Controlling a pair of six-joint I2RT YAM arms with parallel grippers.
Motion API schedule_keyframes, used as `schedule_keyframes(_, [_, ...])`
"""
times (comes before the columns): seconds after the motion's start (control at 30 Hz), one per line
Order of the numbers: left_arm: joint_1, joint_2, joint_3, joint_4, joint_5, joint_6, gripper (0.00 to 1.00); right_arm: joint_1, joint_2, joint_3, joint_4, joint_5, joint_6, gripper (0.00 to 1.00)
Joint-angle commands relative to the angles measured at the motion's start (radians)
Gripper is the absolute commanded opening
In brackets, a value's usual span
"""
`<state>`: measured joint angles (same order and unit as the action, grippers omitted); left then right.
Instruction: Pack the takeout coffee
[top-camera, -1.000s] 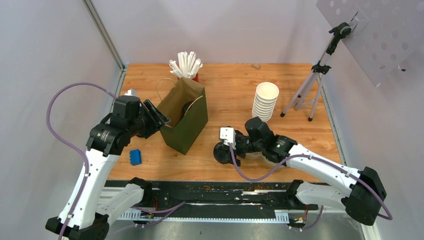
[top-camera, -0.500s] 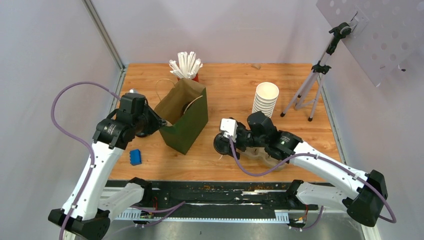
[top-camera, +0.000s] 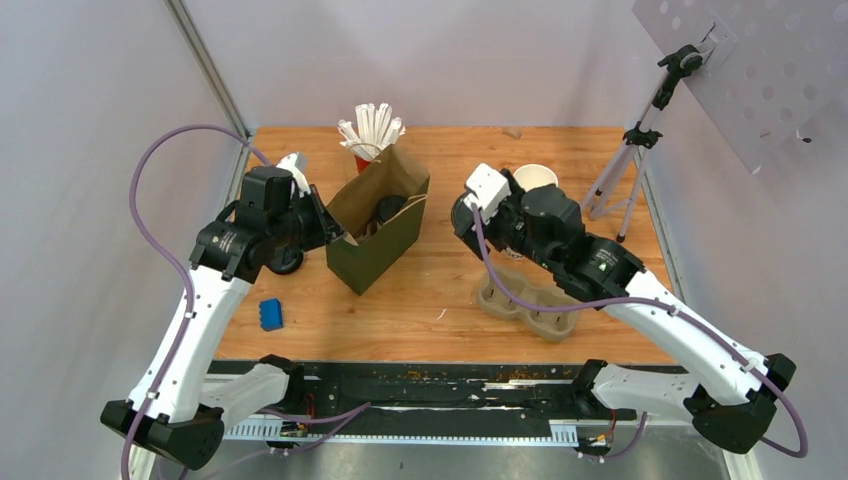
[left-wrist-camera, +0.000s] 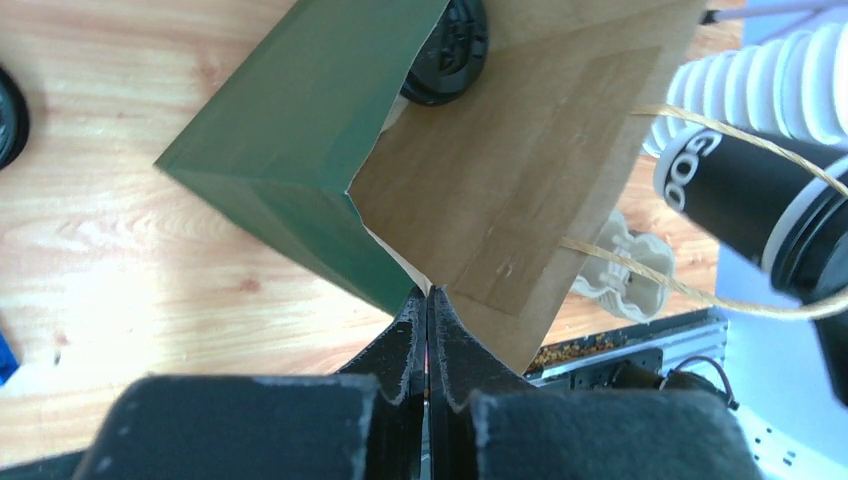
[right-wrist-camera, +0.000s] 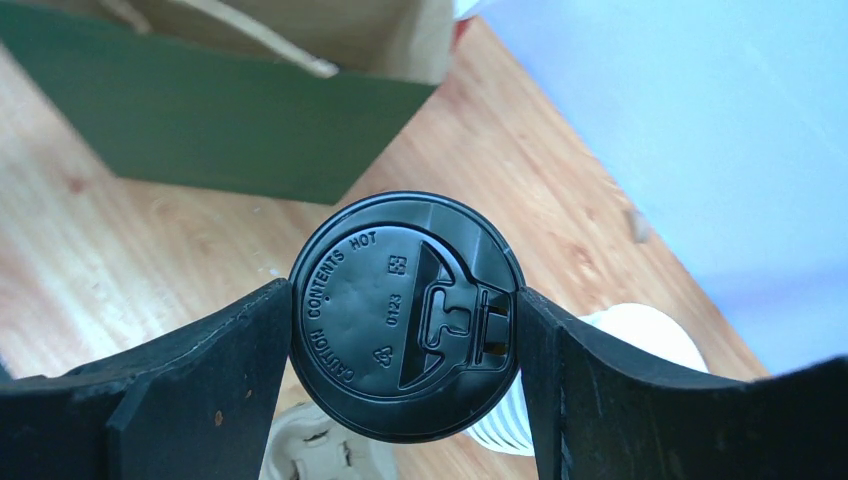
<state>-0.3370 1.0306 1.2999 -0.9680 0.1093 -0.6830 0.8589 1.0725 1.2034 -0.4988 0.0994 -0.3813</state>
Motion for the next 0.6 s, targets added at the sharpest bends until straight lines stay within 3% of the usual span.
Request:
schedule_keyframes(0.0, [-0.002,-0.033,-0.009,0.118,0.162,0.110,0.00,-0.013,0.015,0.118,-0.029,0.187,0.040,0.74])
schedule_keyframes(0.2, [-0.002,-0.040,-0.059,0.191,0.361,0.142,0.00,-0.024,0.051,0.247,-0.048,0.189,-0.015,0.74])
schedule_keyframes(0.33, [-0.002,-0.048,-0.067,0.223,0.454,0.173,0.00,-0.024,0.052,0.281,-0.044,0.058,-0.114,0.75])
schedule_keyframes(0.57, [-0.002,-0.091,-0.116,0.235,0.487,0.201,0.00,-0.033,0.082,0.272,0.067,-0.111,-0.236,0.75])
